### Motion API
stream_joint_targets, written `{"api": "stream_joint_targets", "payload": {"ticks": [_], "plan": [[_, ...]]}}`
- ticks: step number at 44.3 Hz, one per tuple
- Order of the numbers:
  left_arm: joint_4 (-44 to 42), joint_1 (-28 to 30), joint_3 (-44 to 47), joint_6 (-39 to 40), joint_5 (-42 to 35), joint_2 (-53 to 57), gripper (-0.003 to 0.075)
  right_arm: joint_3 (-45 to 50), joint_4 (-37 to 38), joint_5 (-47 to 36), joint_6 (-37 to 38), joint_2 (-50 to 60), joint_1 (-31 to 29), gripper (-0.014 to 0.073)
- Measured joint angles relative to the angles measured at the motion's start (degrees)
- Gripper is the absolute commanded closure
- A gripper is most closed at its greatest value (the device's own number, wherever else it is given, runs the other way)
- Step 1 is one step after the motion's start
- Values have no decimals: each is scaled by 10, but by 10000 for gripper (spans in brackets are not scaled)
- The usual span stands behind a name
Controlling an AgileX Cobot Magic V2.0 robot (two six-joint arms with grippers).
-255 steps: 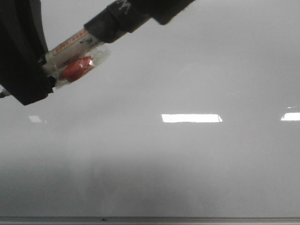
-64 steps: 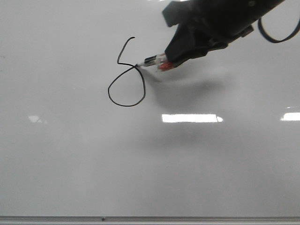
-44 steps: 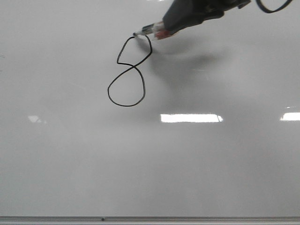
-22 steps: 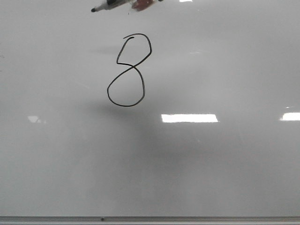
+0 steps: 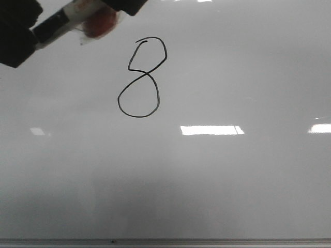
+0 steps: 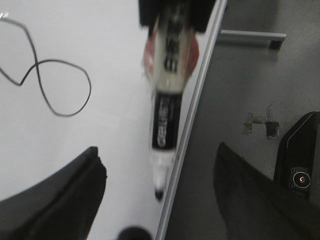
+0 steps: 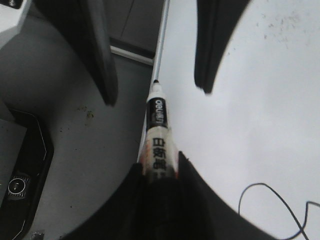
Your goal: Write number 8 on whiteboard
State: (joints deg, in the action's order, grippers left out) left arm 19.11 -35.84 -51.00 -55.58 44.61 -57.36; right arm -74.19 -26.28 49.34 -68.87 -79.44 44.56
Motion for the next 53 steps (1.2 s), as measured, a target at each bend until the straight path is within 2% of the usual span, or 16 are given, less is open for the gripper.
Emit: {"api": "stream_joint_targets", "payload": {"ticks": [6,10,32,34,36,42,45,47,53], "plan": [[-4,-26,0,4,-11,0,284,-2,0,-2,0,1,28,651],[-5,-28,0,4,-10,0,325,-2,0,-9,0,1,39,651],[-5,-28,0,14,5,0,709,-2,15,-23,0,1,44,638],[-4,-28,0,17,5,0,739,-2,15,-24,0,1,44,604],[-4,-28,0,19,5,0,739,-2,15,-24,1,1,44,526],[-4,-28,0,19,5,0,739,-2,15,-24,22,1,44,190],[-6,-28,0,19,5,0,739,-2,15,-32,47,1,44,55],[-6,-28,0,19,5,0,739,-2,15,-40,65,1,44,27],[-6,-6,0,35,5,-3,739,-2,15,-61,113,8,39,85]]}}
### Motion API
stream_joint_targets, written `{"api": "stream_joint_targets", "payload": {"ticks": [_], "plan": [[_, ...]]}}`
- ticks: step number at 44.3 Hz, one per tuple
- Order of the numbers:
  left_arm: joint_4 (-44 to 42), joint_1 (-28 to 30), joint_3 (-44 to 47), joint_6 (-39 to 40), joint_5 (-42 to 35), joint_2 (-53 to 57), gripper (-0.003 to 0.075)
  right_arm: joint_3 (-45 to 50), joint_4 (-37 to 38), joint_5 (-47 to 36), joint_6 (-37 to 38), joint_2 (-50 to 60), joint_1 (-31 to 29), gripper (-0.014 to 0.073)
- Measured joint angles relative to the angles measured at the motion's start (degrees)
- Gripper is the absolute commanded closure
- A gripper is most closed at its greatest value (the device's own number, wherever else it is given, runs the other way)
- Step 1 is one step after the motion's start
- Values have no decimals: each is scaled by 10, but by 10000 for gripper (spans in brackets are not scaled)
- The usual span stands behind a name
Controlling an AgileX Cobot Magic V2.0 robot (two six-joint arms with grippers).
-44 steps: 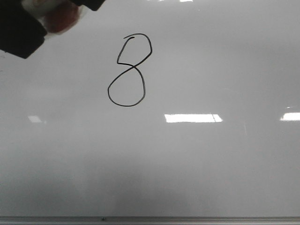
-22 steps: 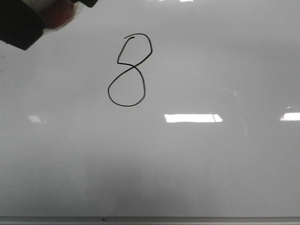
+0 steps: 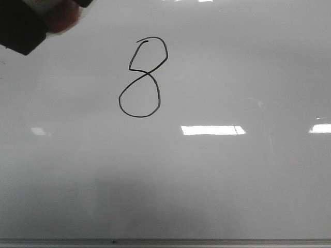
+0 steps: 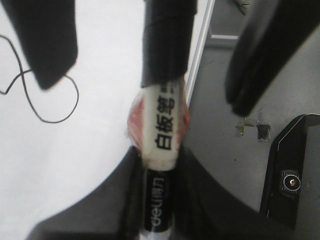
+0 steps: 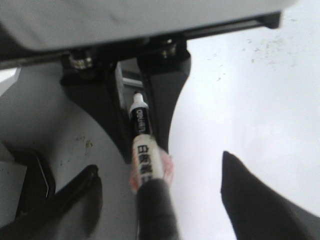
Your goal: Write number 8 on whiteboard
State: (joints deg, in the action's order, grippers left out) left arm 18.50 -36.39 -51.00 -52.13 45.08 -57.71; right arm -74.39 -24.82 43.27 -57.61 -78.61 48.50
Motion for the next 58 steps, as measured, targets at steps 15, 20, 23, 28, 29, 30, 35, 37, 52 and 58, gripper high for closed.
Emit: {"api": "stream_joint_targets", "payload": {"ticks": [15,20,23,28,29,30,35,37,52,58], "plan": [[0,174,48,143,-65,-4,739,137,-1,-86,173,161,-164,223],[2,243,77,213,-106,-4,739,232,-1,-132,261,244,-239,302],[6,280,100,242,-138,-4,739,291,-1,-153,299,301,-284,358],[35,328,151,261,-213,-4,739,384,-1,-168,326,399,-347,477],[41,335,160,264,-228,-4,739,397,-1,-168,327,414,-354,491],[48,338,172,264,-246,-5,739,413,-1,-168,330,435,-362,519],[64,344,212,266,-317,-17,739,464,-1,-169,332,509,-375,626],[67,344,223,267,-340,-23,739,477,-1,-169,332,528,-375,657],[85,331,235,267,-527,-125,739,517,-4,-179,333,566,-375,661],[85,302,229,267,-573,-182,739,519,-4,-182,333,566,-375,661]]}}
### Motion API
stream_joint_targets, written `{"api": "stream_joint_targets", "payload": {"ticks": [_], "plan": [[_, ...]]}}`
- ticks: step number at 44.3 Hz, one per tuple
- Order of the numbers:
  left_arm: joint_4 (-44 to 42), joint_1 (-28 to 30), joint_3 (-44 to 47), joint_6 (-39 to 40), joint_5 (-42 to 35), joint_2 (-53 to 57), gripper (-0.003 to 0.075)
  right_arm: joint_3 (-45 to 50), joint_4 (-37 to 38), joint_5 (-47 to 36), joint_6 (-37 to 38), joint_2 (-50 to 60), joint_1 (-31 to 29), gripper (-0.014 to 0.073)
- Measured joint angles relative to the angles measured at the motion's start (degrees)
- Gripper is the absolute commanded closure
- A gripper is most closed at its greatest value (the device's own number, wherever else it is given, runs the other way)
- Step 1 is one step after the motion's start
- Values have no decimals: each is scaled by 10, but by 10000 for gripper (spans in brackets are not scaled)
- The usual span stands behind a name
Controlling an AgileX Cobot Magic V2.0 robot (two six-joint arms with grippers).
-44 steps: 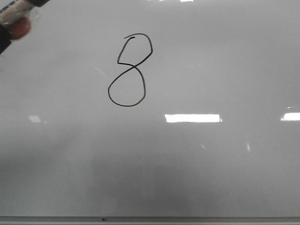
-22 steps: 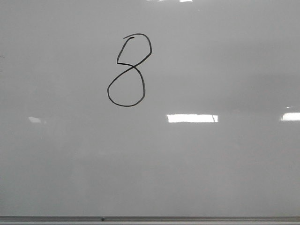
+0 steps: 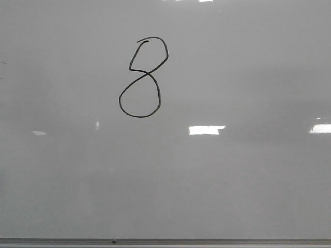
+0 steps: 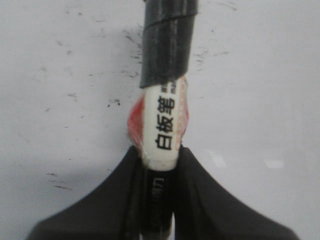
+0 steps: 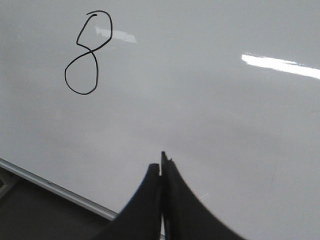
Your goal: Write number 8 on whiteboard
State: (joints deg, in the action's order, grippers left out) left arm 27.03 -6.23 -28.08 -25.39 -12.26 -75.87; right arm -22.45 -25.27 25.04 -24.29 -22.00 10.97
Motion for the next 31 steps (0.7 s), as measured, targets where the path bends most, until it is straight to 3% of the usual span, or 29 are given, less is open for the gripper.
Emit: {"api": "stream_joint_targets", "payload": {"ticks": [10,31], "plan": [[1,-21,-40,13,-27,-73,738,0,0,-8,0,0,0,661],[0,-21,-46,30,-60,-101,682,0,0,-10,1,0,0,661]]}}
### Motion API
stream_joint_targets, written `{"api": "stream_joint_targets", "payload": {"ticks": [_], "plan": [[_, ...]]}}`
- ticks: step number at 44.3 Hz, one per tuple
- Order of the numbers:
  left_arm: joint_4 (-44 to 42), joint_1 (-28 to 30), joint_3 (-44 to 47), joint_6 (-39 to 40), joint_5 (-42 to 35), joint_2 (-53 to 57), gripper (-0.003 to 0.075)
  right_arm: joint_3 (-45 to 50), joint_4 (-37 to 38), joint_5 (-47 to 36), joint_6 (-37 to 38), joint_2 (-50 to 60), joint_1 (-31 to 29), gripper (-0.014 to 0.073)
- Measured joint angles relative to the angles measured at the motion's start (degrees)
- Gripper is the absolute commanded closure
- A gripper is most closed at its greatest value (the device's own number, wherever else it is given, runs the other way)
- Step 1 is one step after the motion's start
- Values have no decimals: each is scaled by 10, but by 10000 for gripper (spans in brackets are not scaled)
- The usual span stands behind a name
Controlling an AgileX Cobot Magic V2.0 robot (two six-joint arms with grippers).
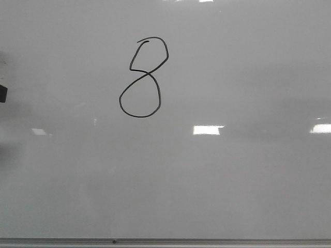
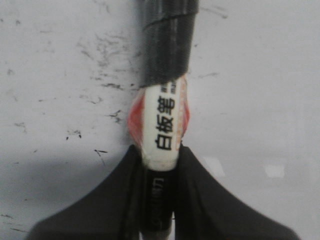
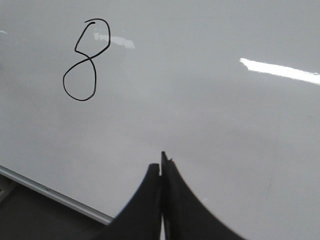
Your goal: Write number 8 on whiteboard
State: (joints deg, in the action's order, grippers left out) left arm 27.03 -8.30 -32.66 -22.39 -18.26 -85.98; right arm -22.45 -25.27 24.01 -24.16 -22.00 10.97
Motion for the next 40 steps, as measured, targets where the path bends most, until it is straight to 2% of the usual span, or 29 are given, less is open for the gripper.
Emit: {"api": "stream_joint_targets", "payload": {"ticks": [7,22,34,40], "plan": [[-1,0,-1,0,-3,-3,676,0,0,0,0,0,0,661],[-1,0,-1,0,-4,-8,459,0,0,0,1,0,0,661],[-1,0,-1,0,-4,-9,405,0,0,0,1,0,0,661],[-1,0,-1,0,-4,-9,326,0,0,0,1,0,0,661]]}}
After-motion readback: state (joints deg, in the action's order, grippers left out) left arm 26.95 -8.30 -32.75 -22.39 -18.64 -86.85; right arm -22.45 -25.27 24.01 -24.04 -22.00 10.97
